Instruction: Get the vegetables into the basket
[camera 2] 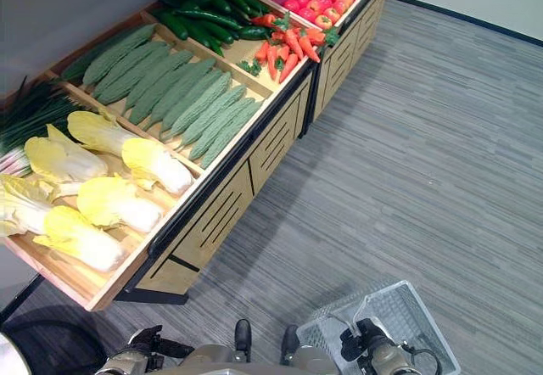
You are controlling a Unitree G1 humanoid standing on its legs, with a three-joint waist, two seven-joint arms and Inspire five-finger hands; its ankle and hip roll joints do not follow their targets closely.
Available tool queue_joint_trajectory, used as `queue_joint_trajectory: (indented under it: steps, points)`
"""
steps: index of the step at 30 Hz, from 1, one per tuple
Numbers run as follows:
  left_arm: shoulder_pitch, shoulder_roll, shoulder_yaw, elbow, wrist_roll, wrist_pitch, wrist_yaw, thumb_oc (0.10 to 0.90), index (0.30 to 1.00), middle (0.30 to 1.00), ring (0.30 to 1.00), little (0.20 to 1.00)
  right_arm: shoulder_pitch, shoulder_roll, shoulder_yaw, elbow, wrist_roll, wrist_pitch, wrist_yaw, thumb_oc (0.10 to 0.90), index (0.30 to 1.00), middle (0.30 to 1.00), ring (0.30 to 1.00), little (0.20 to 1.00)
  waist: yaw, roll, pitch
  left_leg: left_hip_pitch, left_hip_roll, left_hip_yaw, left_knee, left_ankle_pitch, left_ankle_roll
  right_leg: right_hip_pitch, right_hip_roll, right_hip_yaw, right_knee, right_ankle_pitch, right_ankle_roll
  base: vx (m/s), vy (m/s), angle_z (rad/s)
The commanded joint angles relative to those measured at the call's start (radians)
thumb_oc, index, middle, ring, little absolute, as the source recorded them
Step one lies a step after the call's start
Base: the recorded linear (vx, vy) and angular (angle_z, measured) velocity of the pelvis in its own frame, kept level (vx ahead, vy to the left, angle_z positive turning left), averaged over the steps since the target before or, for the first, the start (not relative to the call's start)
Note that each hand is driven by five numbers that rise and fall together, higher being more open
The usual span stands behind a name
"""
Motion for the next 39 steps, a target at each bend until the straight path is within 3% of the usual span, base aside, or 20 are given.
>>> queue_joint_trajectory:
  steps: [1,4,5,6,10,11,12,14,15,16,20,24,26,29,31,32,33,34,37,39]
  points:
    - [-0.014,0.029,0.008,0.022,0.006,0.000,0.015,0.900,1.000,1.000,1.000,1.000,-0.039,-0.014,0.012,-0.024,-0.026,-0.015,-0.001,0.400,0.300,0.300,0.300,0.300,0.036,-0.031,0.034,0.022,-0.029,-0.012,0.065,-0.154,0.038,-0.075,-0.048,0.063,0.245,-0.058,0.122,0.01,0.192,-0.06]
    - [-0.013,0.032,0.010,0.022,0.006,0.000,0.016,0.900,1.000,1.000,1.000,1.000,-0.042,-0.014,0.012,-0.027,-0.024,-0.014,0.000,0.400,0.300,0.300,0.300,0.300,0.037,-0.031,0.039,0.027,-0.035,-0.021,0.059,-0.150,0.044,-0.101,-0.054,0.075,0.291,-0.039,0.130,0.02,0.119,-0.01]
    - [-0.014,0.037,0.011,0.026,0.012,0.000,0.015,0.900,1.000,1.000,1.000,1.000,-0.047,-0.014,0.009,-0.030,-0.019,-0.014,0.000,0.400,0.300,0.300,0.300,0.300,0.039,-0.026,0.049,0.034,-0.042,-0.038,0.047,-0.141,0.051,-0.127,-0.054,0.098,0.300,0.006,0.129,0.00,0.211,0.20]
    - [-0.023,0.044,0.010,0.029,0.013,-0.001,0.019,0.900,1.000,1.000,1.000,1.000,-0.056,-0.021,0.003,-0.047,-0.004,-0.016,-0.006,0.400,0.300,0.300,0.300,0.300,0.039,-0.014,0.057,0.025,-0.042,-0.057,0.042,-0.130,0.057,-0.162,-0.032,0.175,0.241,0.057,0.117,-0.01,0.144,0.26]
    - [-0.036,0.049,0.008,0.030,0.011,-0.003,0.025,0.900,1.000,1.000,1.000,1.000,-0.066,-0.023,0.007,-0.063,0.005,-0.018,-0.009,0.400,0.300,0.300,0.300,0.300,0.042,-0.008,0.076,0.002,-0.041,-0.073,0.087,-0.136,0.058,-0.195,-0.020,0.251,0.173,0.096,0.119,-0.02,0.031,0.48]
    - [-0.043,0.051,0.004,0.028,0.009,-0.006,0.028,0.900,1.000,1.000,1.000,1.000,-0.065,-0.025,0.008,-0.066,0.008,-0.018,-0.008,0.400,0.300,0.300,0.300,0.300,0.042,-0.009,0.084,-0.006,-0.043,-0.097,0.114,-0.146,0.059,-0.197,-0.022,0.290,0.119,0.110,0.118,0.06,-0.069,0.64]
    - [-0.057,0.054,-0.001,0.026,0.003,-0.011,0.028,0.900,1.000,1.000,1.000,1.000,-0.060,-0.030,0.008,-0.069,0.017,-0.020,-0.005,0.400,0.300,0.300,0.300,0.300,0.028,-0.012,0.082,-0.013,-0.051,-0.147,0.127,-0.147,0.053,-0.218,0.004,0.412,0.092,0.116,0.128,0.10,-0.117,0.79]
    - [-0.068,0.055,-0.009,0.030,0.005,-0.009,0.030,0.900,1.000,1.000,1.000,1.000,-0.049,-0.029,0.010,-0.066,0.024,-0.019,-0.001,0.400,0.300,0.300,0.300,0.300,0.011,-0.020,0.072,0.000,-0.060,-0.236,0.115,-0.142,0.036,-0.213,0.024,0.496,0.107,0.111,0.139,0.20,-0.290,1.61]
    - [-0.073,0.057,-0.014,0.031,0.004,-0.008,0.030,0.900,1.000,1.000,1.000,1.000,-0.037,-0.030,0.013,-0.064,0.025,-0.019,-0.001,0.400,0.300,0.300,0.300,0.300,0.000,-0.030,0.061,0.006,-0.060,-0.296,0.101,-0.131,0.021,-0.203,0.033,0.505,0.128,0.060,0.130,0.19,-0.318,1.96]
    - [-0.073,0.057,-0.014,0.031,0.004,-0.008,0.030,0.900,1.000,1.000,1.000,1.000,-0.037,-0.030,0.013,-0.064,0.025,-0.019,-0.001,0.400,0.300,0.300,0.300,0.300,-0.004,-0.031,0.061,0.006,-0.060,-0.300,0.100,-0.130,0.020,-0.203,0.032,0.501,0.130,0.057,0.130,0.18,-0.390,1.56]
    - [-0.073,0.036,-0.013,0.040,-0.030,-0.003,0.029,0.900,1.000,1.000,1.000,1.000,-0.030,-0.037,0.041,-0.037,-0.005,-0.017,0.001,0.400,0.300,0.300,0.300,0.300,0.000,-0.050,0.039,-0.002,-0.035,-0.422,0.142,-0.127,-0.018,-0.176,0.043,0.429,0.181,-0.053,0.061,0.20,-0.453,1.21]
    - [-0.074,0.021,-0.023,0.039,-0.042,-0.003,0.029,0.900,1.000,1.000,1.000,1.000,-0.028,-0.055,0.047,-0.033,-0.004,-0.023,-0.001,0.400,0.300,0.300,0.300,0.300,-0.012,-0.061,0.035,-0.036,-0.021,-0.471,0.174,-0.097,-0.048,-0.149,0.043,0.335,0.182,-0.081,0.033,0.14,-0.444,0.98]
    - [-0.074,0.021,-0.023,0.039,-0.042,-0.003,0.029,0.900,1.000,1.000,1.000,1.000,-0.028,-0.055,0.048,-0.033,-0.004,-0.023,-0.001,0.400,0.300,0.300,0.300,0.300,-0.016,-0.061,0.035,-0.036,-0.022,-0.475,0.173,-0.096,-0.048,-0.149,0.042,0.331,0.181,-0.081,0.033,0.03,-0.121,0.99]
    - [-0.079,0.011,-0.027,0.036,-0.053,-0.001,0.030,0.900,1.000,1.000,1.000,1.000,-0.027,-0.072,0.047,-0.038,0.000,-0.026,0.002,0.400,0.300,0.300,0.300,0.300,-0.036,-0.066,0.033,-0.057,0.011,-0.401,0.127,-0.049,-0.057,-0.131,0.035,0.252,0.176,-0.104,0.012,0.06,-0.365,0.51]
    - [-0.079,0.003,-0.028,0.024,-0.053,0.000,0.026,0.900,1.000,1.000,1.000,1.000,-0.018,-0.083,0.040,-0.046,-0.004,-0.024,0.007,0.400,0.300,0.300,0.300,0.300,-0.055,-0.062,0.036,-0.051,0.048,-0.254,0.060,-0.024,-0.047,-0.112,0.028,0.194,0.169,-0.115,0.006,0.03,-0.224,1.42]
    - [-0.077,0.001,-0.027,0.022,-0.050,0.000,0.025,0.900,1.000,1.000,1.000,1.000,-0.014,-0.082,0.035,-0.043,-0.005,-0.023,0.008,0.400,0.300,0.300,0.300,0.300,-0.060,-0.061,0.037,-0.051,0.052,-0.214,0.049,-0.021,-0.049,-0.110,0.025,0.178,0.170,-0.117,0.007,0.00,-0.180,1.31]
    - [-0.072,-0.004,-0.027,0.015,-0.045,-0.001,0.022,0.900,1.000,1.000,1.000,1.000,-0.001,-0.081,0.023,-0.039,-0.007,-0.021,0.010,0.400,0.300,0.300,0.300,0.300,-0.073,-0.053,0.041,-0.041,0.069,-0.103,0.027,-0.014,-0.055,-0.096,0.017,0.132,0.172,-0.122,0.008,-0.01,-0.107,1.05]
    - [-0.072,-0.008,-0.026,0.007,-0.048,-0.002,0.021,0.900,1.000,1.000,1.000,1.000,0.006,-0.080,0.017,-0.037,-0.011,-0.020,0.013,0.400,0.300,0.300,0.300,0.300,-0.080,-0.051,0.044,-0.035,0.074,-0.044,0.027,-0.010,-0.060,-0.088,0.008,0.103,0.174,-0.122,0.011,-0.01,-0.074,0.78]
    - [-0.067,-0.013,-0.024,0.007,-0.046,-0.001,0.015,0.900,1.000,1.000,1.000,1.000,0.008,-0.071,0.015,-0.024,-0.012,-0.015,0.015,0.400,0.300,0.300,0.300,0.300,-0.075,-0.053,0.042,-0.015,0.067,0.001,0.077,-0.059,-0.061,-0.063,0.002,0.076,0.155,-0.126,0.014,0.02,-0.017,1.09]
    - [-0.065,-0.013,-0.027,0.011,-0.041,0.001,0.011,0.900,1.000,1.000,1.000,1.000,0.014,-0.059,0.019,-0.015,-0.015,-0.012,0.019,0.400,0.300,0.300,0.300,0.300,-0.072,-0.050,0.028,0.007,0.065,0.018,0.055,-0.062,-0.065,-0.055,0.003,0.058,0.142,-0.130,0.016,0.04,0.034,0.20]
